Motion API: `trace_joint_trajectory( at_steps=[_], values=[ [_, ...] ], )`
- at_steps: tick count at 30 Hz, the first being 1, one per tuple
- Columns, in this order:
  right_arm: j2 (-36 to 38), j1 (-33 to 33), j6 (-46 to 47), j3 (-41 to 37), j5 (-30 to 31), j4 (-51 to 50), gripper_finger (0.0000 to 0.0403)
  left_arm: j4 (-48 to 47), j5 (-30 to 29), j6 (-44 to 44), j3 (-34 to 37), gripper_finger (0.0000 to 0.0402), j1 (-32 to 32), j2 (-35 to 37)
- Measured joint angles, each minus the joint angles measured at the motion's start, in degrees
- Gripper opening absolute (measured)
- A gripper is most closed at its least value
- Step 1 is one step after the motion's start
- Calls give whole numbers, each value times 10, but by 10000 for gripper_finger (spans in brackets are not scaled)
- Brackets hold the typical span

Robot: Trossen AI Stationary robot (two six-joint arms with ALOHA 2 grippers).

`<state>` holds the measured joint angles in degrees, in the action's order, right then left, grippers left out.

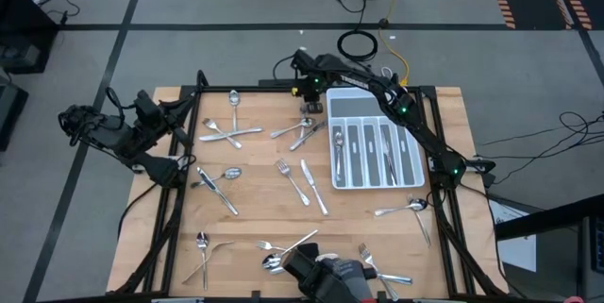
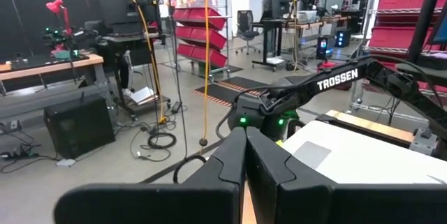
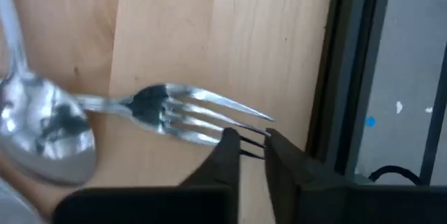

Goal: Sort silverware
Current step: Put the silver fork into the white silverware tray

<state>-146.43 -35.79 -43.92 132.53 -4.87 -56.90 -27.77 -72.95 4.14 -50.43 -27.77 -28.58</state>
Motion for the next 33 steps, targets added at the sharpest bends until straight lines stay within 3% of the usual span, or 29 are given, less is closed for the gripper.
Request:
trace_joint_trajectory(
  at_steps=[6, 19, 33],
  values=[
    [-2, 1, -5, 23, 3, -35, 4, -3, 0, 0, 0, 15, 0, 0],
    [32, 8, 10, 24, 82, -85, 1, -3, 0, 0, 0, 15, 0, 0],
    [115, 14, 18, 24, 120, -101, 1, -3, 0, 0, 0, 15, 0, 0]
  ],
)
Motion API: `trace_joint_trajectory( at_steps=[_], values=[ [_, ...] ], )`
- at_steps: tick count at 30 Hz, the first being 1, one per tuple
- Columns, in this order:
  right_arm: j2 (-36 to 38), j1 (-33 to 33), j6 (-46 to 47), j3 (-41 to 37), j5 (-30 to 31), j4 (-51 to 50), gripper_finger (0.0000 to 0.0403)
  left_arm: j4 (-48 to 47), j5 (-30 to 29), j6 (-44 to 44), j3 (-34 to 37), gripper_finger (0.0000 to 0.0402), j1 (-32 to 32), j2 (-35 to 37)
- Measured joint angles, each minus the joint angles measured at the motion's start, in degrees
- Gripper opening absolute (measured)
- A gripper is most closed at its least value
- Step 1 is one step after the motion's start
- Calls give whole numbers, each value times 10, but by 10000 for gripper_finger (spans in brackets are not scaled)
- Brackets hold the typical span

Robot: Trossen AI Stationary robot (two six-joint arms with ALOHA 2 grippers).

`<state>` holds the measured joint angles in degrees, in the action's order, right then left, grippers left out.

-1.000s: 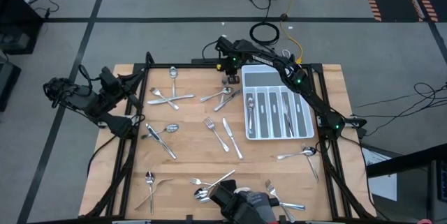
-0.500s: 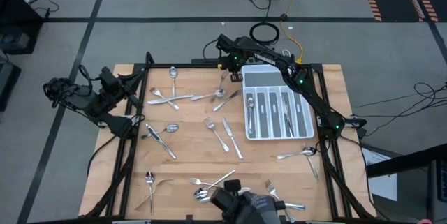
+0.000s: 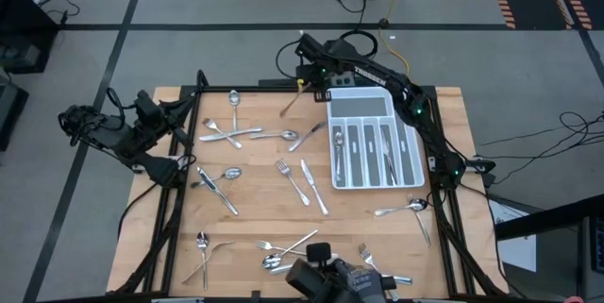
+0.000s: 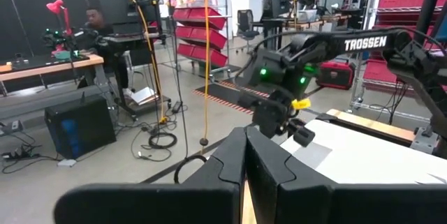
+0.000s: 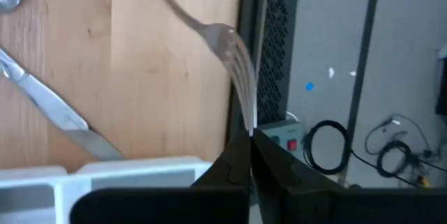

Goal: Sort silverware
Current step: Put the silver fork into the white silverware tray

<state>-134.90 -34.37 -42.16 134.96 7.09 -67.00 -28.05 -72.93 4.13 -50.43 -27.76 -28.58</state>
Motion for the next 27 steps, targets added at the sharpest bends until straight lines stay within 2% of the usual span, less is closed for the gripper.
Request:
trace_joint_trajectory(
  at_steps=[13, 18, 27],
  values=[
    [85, 14, -3, 0, 38, -77, 0, -16, 0, 1, 0, 15, 0, 0],
    [133, 31, 0, 0, 68, -151, 0, -17, 0, 0, 0, 15, 0, 0],
    [227, 76, 70, 1, 76, -231, 0, -27, 1, 1, 0, 15, 0, 0]
  ],
)
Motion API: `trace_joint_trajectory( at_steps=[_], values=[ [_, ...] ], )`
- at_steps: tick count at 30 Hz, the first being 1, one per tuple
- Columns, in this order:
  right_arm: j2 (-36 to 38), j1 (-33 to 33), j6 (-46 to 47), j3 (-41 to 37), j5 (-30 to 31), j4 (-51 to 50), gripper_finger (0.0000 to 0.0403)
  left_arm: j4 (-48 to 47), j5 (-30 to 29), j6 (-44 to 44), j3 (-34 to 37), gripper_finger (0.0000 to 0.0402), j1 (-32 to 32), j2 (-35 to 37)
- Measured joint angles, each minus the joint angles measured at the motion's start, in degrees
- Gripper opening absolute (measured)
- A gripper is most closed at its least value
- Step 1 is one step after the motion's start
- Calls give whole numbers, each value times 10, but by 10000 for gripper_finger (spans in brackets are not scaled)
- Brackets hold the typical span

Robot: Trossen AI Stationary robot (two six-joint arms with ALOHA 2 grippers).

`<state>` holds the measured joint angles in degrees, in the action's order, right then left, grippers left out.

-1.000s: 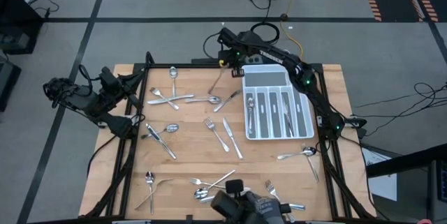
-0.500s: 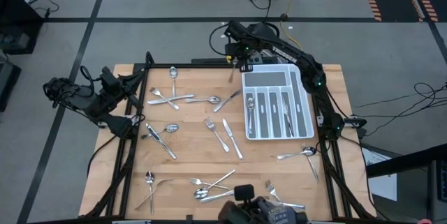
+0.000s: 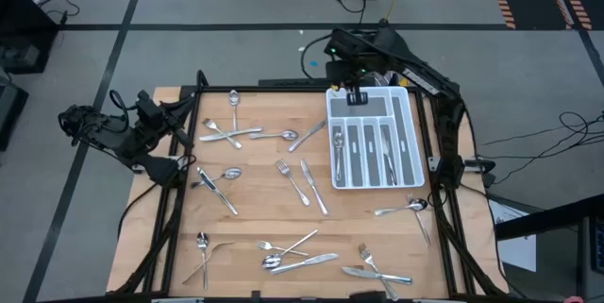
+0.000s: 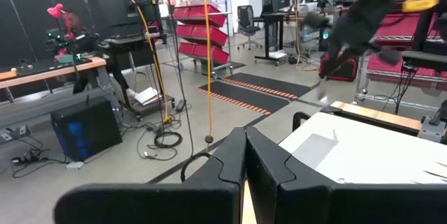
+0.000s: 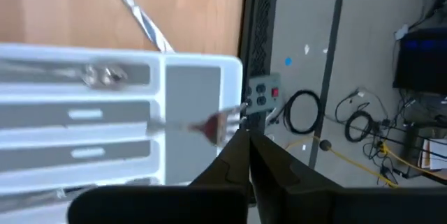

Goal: Sort silverware
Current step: Put the silver fork into the white silverware tray

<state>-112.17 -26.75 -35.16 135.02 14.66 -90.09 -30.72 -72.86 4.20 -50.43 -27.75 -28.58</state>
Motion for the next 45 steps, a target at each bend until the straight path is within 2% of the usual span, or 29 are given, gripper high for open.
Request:
trace_joint_trajectory(
  at_steps=[4, 9, 21, 24, 30, 35, 40, 45],
  values=[
    [36, 14, 50, 0, -28, 1, 0, 0, 0, 0, 0, 15, 0, 0],
    [52, 36, 110, 0, -28, 1, 0, 0, 0, 0, 0, 15, 0, 0],
    [83, 73, 189, -13, -28, 2, 0, 2, 5, 2, 0, 15, 0, 0],
    [123, 74, 212, -70, -27, 2, 0, 2, 7, 3, 0, 15, 0, 0],
    [220, 75, 248, -245, -28, 0, 0, -3, 7, 15, 0, 15, 0, 0],
    [268, 86, 254, -361, -38, 25, 0, -2, 7, 15, 0, 15, 0, 0],
    [280, 94, 258, -418, -61, 48, 0, -3, 7, 32, 0, 15, 0, 0],
    [280, 101, 267, -443, -78, 50, 0, -3, 7, 45, 0, 15, 0, 0]
  ],
)
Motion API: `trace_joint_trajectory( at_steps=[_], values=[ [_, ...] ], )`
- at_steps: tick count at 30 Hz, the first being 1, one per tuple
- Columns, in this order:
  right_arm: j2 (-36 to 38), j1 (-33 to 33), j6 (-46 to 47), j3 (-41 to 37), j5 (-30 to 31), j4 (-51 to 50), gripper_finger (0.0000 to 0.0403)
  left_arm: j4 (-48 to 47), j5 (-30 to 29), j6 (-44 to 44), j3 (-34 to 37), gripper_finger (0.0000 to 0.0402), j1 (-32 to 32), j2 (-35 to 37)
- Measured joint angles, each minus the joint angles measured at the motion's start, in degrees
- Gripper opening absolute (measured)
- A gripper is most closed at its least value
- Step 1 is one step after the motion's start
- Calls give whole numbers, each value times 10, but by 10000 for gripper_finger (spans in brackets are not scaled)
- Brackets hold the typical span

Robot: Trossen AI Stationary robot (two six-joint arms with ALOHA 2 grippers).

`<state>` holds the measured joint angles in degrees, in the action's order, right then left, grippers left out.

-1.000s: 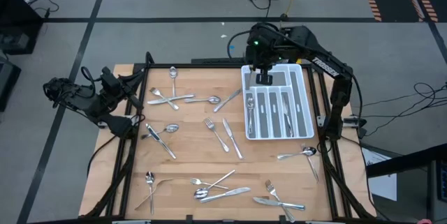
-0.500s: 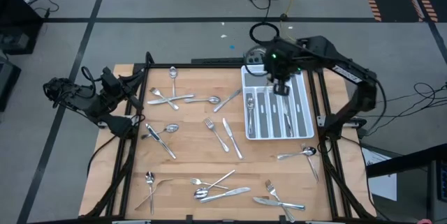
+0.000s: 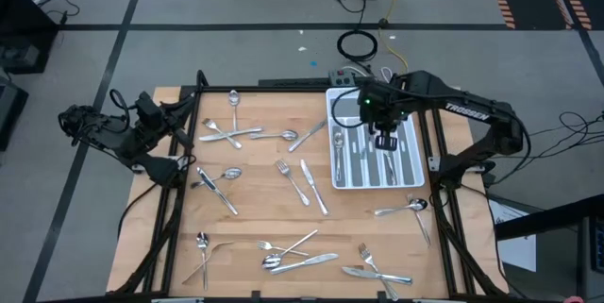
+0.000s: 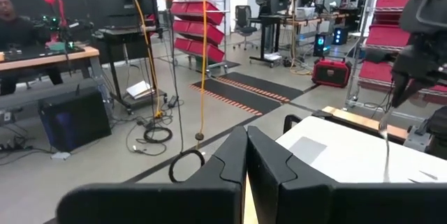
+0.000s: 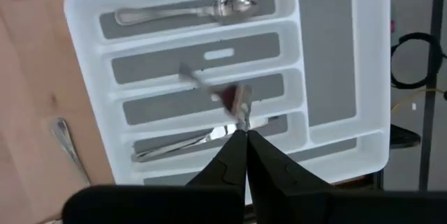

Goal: Sort silverware
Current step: Put the silver fork into the white silverware tray

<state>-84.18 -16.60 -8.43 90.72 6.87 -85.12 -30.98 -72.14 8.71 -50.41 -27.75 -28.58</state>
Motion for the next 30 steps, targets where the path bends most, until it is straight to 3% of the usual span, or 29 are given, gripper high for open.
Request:
trace_joint_trajectory(
  at_steps=[13, 20, 25, 30],
  values=[
    [0, 45, 15, -22, -8, 31, 0, -2, 0, 0, 0, 15, 0, 0],
    [0, 20, 97, -22, 110, 54, 6, -6, -1, 0, 0, 15, 0, 0],
    [4, -40, 163, -52, 106, 19, 53, -6, -1, 0, 0, 15, 0, 0],
    [13, -107, 229, -144, 4, 47, 132, -6, -1, 0, 0, 15, 0, 0]
  ],
)
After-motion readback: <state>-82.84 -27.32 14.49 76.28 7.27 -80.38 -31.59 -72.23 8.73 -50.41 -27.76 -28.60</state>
